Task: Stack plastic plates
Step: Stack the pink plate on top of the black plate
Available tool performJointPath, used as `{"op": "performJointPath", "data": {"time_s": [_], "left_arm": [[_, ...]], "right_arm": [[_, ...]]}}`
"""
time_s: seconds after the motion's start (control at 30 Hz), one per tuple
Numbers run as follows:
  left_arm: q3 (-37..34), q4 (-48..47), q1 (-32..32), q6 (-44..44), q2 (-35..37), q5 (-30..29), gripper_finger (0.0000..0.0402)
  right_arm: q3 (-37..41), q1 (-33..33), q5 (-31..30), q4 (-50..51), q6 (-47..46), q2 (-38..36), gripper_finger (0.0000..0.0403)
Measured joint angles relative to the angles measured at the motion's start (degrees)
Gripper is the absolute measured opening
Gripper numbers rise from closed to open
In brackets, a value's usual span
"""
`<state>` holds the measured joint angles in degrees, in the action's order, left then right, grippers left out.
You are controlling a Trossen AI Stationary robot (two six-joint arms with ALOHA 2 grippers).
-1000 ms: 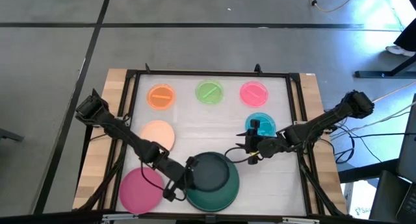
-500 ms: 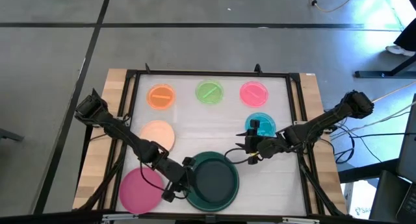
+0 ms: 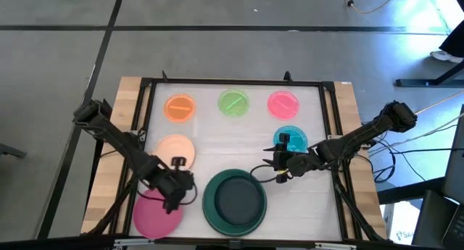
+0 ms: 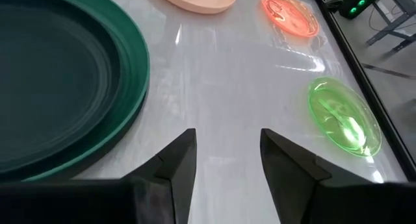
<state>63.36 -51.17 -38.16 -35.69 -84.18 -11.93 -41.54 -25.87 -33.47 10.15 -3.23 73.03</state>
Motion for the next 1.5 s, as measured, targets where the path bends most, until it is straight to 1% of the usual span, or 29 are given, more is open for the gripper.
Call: {"op": "performJointPath", "data": {"time_s": [0.2, 0.33, 0.43, 0.5, 0.57, 0.93, 1.07, 1.17, 1.4, 1.5], "left_arm": [[-5.1, -0.7, -4.1, -9.6, 3.7, -0.4, 0.0106], [-10.9, 0.9, -6.1, -14.0, 5.6, -0.2, 0.0106], [-15.4, 5.4, -6.6, -16.3, 5.9, 3.8, 0.0106], [-17.7, 8.7, -6.7, -16.6, 5.9, 7.1, 0.0106], [-19.7, 10.6, -6.7, -16.8, 5.9, 8.6, 0.0106], [-26.4, 18.1, -6.7, -17.8, 5.9, 9.5, 0.0106], [-28.4, 22.2, -6.7, -17.9, 5.9, 10.0, 0.0104], [-29.2, 23.0, -6.6, -18.0, 5.9, 10.3, 0.0092], [-29.3, 23.7, -5.4, -17.8, 5.9, 10.5, 0.0028], [-29.2, 24.9, -4.9, -18.2, 6.0, 10.7, 0.0010]], "right_arm": [[0.0, 0.0, 0.0, 0.0, -0.1, 0.0, 0.0161], [0.0, 0.0, 0.0, -0.1, -0.2, 0.0, 0.0161], [0.0, 0.0, -1.5, -0.6, 0.1, 0.0, 0.0161], [0.0, 0.0, -3.2, -0.9, 0.3, 0.0, 0.0161], [0.0, 0.0, -4.3, -0.9, 0.5, 0.0, 0.0161], [0.0, 0.0, -4.4, -0.9, 0.5, 0.0, 0.0161], [0.0, 0.0, -4.3, -0.9, 0.5, 0.0, 0.0161], [0.0, 0.0, -4.3, -0.9, 0.5, 0.0, 0.0161], [0.0, 0.0, -4.5, -0.8, 0.6, 0.0, 0.0161], [0.0, 0.0, -5.4, -0.8, 0.6, 0.0, 0.0161]]}}
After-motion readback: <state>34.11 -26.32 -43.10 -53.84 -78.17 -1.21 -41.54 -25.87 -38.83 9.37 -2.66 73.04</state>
